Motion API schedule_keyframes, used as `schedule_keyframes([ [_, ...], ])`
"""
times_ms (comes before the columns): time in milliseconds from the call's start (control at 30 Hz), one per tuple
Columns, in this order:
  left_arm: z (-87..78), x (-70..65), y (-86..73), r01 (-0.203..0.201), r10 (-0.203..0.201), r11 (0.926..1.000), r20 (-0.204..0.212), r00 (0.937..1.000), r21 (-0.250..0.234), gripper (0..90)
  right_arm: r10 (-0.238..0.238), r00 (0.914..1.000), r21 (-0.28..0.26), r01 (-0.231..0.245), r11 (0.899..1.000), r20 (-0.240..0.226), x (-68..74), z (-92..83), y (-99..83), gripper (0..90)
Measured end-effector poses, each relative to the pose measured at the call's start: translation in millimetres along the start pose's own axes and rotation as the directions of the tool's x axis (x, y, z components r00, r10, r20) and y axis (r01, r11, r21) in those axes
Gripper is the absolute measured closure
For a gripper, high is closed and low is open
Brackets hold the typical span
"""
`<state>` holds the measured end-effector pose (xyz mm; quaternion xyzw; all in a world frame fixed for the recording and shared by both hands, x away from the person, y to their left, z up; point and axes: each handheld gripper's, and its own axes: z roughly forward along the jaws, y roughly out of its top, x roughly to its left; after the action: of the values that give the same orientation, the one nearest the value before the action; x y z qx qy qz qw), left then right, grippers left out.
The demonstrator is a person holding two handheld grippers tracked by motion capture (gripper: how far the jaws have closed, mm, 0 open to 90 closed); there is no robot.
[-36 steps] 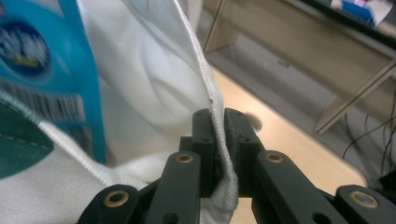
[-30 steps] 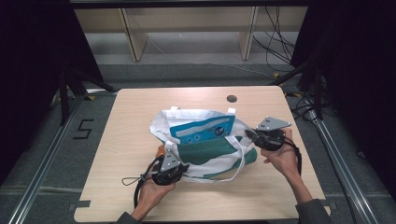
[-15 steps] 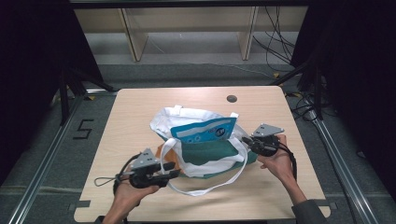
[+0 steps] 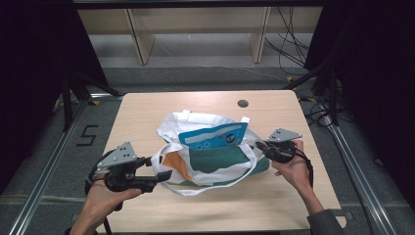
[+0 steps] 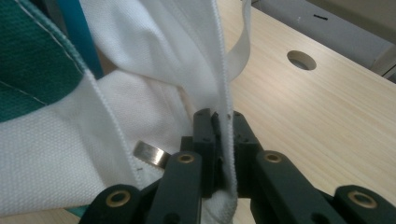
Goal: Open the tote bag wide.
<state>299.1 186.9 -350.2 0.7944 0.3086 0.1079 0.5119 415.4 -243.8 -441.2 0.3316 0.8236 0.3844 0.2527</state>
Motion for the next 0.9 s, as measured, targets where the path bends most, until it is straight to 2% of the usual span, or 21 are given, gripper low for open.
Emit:
schedule_keyframes([
  [67, -0.4, -3.3, 1.6, -0.011, 0.011, 0.9998, -0.011, 0.9999, 0.019, 34.4, 0.012, 0.9999, 0.004, -0.012, 1.0, -0.001, 1.5, -1.3, 0.1, 84.0],
  [100, -2.1, -2.6, 3.2, -0.023, 0.023, 0.9995, -0.022, 0.9995, 0.024, 33.9, 0.001, 1.0, -0.003, -0.001, 1.0, 0.003, 0.3, -1.5, 0.2, 83.8],
  [167, -3.9, 1.9, 6.2, 0.007, -0.008, 0.9999, -0.043, 0.9991, -0.01, 32.8, 0.003, 1.0, -0.001, -0.003, 1.0, -0.001, -0.4, -2.7, 0.4, 83.8],
  [233, -3.7, 5.1, 7.6, 0.017, -0.016, 0.9996, -0.064, 0.9978, 0.023, 29.3, 0.0, 1.0, -0.005, 0.0, 1.0, 0.001, -1.1, -2.3, 0.7, 83.6],
  [267, -2.8, 6.3, 9.7, 0.028, -0.026, 0.9994, -0.085, 0.9961, 0.021, 27.7, 0.003, 1.0, -0.005, -0.003, 1.0, 0.001, -0.7, -2.3, 0.7, 83.6],
  [333, -1.9, 7.4, 18.3, 0.041, -0.04, 0.9991, -0.114, 0.9927, 0.01, 25.1, -0.011, 0.9999, -0.005, 0.011, 1.0, 0.001, -1.1, -1.2, 0.5, 83.2],
  [400, -4.2, 5.0, 29.0, 0.012, -0.016, 0.9993, -0.102, 0.9947, -0.035, 25.7, -0.001, 1.0, -0.006, 0.001, 1.0, 0.0, -1.5, -0.9, 0.6, 83.1],
  [500, 5.7, 9.3, 37.1, 0.0, -0.005, 0.9989, -0.102, 0.9947, -0.047, 36.3, -0.005, 1.0, -0.006, 0.005, 1.0, 0.003, -1.1, -2.0, 0.8, 83.2],
  [567, 19.1, 19.0, 38.5, 0.007, -0.01, 0.9994, -0.102, 0.9947, -0.035, 45.4, 0.014, 0.9999, -0.004, -0.014, 1.0, -0.001, -0.4, -2.1, 1.2, 83.2],
  [600, 27.6, 25.6, 38.4, 0.023, -0.028, 0.9986, -0.099, 0.9947, -0.047, 47.7, 0.008, 1.0, -0.009, -0.008, 1.0, 0.003, -0.5, -2.2, 1.3, 83.2],
  [667, 38.0, 34.9, 37.5, 0.032, -0.038, 0.9981, -0.117, 0.9924, -0.053, 53.9, -0.01, 0.9999, -0.011, 0.01, 1.0, 0.007, -0.9, -3.6, 1.4, 83.3],
  [700, 45.2, 42.6, 35.8, 0.059, -0.066, 0.9962, -0.115, 0.9912, -0.065, 56.4, -0.012, 0.9999, -0.014, 0.012, 1.0, 0.005, -1.5, -4.1, 1.4, 83.3],
  [733, 50.3, 48.0, 33.6, 0.065, -0.073, 0.9958, -0.129, 0.989, -0.065, 62.7, -0.001, 1.0, -0.018, 0.001, 1.0, 0.005, -1.9, -4.5, 1.6, 83.4],
  [800, 59.8, 55.9, 28.3, 0.069, -0.075, 0.9964, -0.139, 0.9874, -0.049, 67.9, 0.001, 1.0, -0.016, -0.001, 1.0, 0.002, -1.6, -4.3, 1.9, 83.5],
  [833, 64.9, 58.7, 24.1, 0.07, -0.075, 0.9967, -0.132, 0.9885, -0.041, 72.0, 0.006, 1.0, -0.009, -0.006, 1.0, -0.001, -0.7, -4.0, 1.7, 83.7],
  [900, 75.0, 60.0, 13.1, 0.102, -0.105, 0.9939, -0.096, 0.9898, -0.043, 75.6, 0.019, 0.9998, -0.001, -0.019, 1.0, -0.009, 0.4, -4.1, 1.3, 84.0],
])
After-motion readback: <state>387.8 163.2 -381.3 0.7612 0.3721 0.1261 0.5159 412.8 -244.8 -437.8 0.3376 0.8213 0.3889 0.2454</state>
